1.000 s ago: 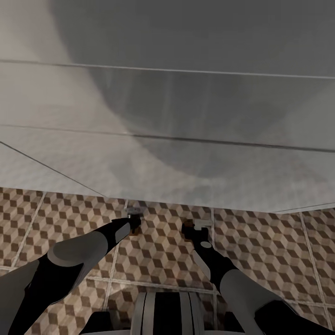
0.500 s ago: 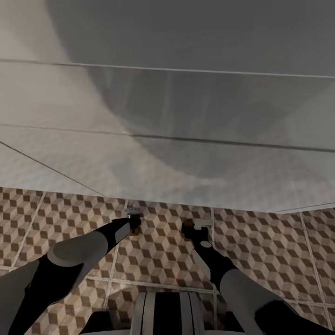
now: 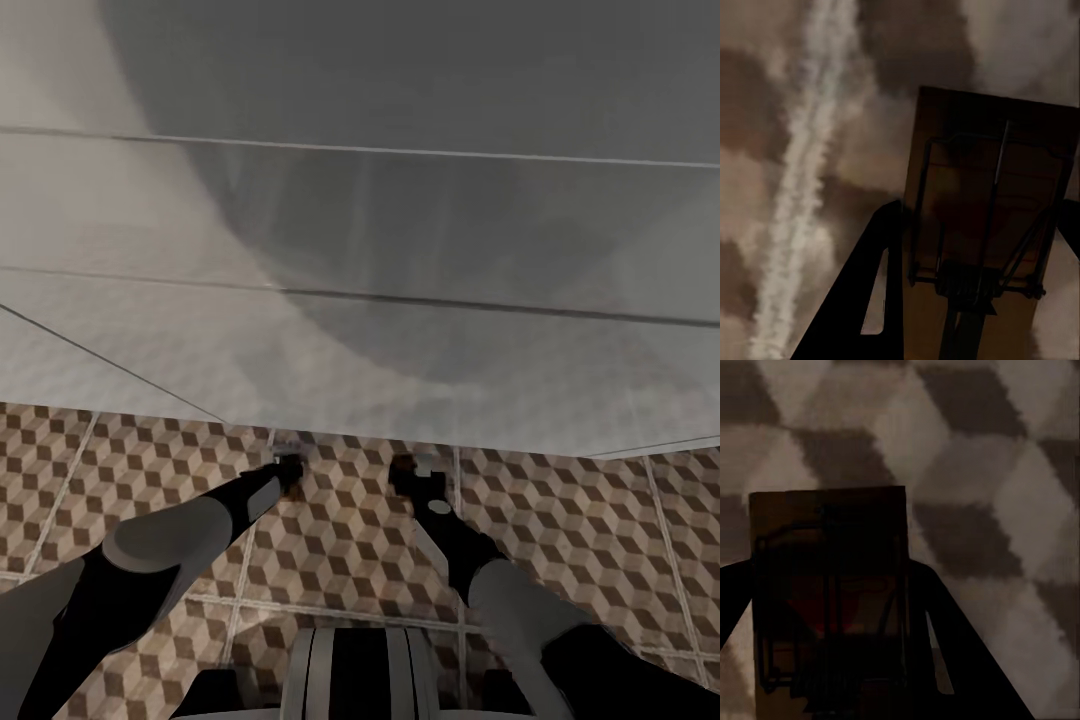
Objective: Take the four mousetraps from the cabinet in the bathroom and place them on the bathroom floor. Make sure all four end up on the same floor surface, and ensure that at least two of them are either under or directly next to the same bathroom sink.
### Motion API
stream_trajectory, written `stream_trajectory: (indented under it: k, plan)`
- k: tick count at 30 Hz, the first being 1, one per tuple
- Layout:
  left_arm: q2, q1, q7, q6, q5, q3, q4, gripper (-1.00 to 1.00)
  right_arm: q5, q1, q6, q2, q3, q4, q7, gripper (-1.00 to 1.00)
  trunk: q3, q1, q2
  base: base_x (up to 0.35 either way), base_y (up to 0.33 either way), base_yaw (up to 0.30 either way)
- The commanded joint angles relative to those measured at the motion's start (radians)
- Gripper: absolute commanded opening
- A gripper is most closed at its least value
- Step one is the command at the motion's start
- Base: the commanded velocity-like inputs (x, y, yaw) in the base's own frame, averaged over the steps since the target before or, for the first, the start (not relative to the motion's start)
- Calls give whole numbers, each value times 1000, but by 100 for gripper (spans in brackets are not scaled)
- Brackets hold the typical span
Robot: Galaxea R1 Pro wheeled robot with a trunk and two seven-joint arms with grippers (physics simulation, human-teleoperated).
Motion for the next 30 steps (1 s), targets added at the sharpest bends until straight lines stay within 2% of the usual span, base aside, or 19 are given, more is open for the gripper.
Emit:
stream_trajectory:
  k: [1,4,11,23,30]
  plan:
    - [-1,-3,9,-4,2,-7,-1,-100,-18,-26,-2,1,8,7,-9,-100,-1,0,0,0,0,0]
    - [-2,-26,12,-11,2,-7,0,-100,-19,-80,4,11,10,31,-19,-100,-1,0,0,0,0,0]
    - [-5,-74,11,-13,2,-7,42,-100,-17,-160,6,11,12,77,-49,-100,-1,0,0,0,0,0]
    - [-18,-154,-3,-14,3,-4,41,-100,-16,-206,5,11,13,100,-52,-100,-1,0,0,0,0,0]
    - [-21,-166,-14,-15,4,-3,39,-100,-16,-215,5,11,13,122,-52,-100,-1,0,0,0,0,0]
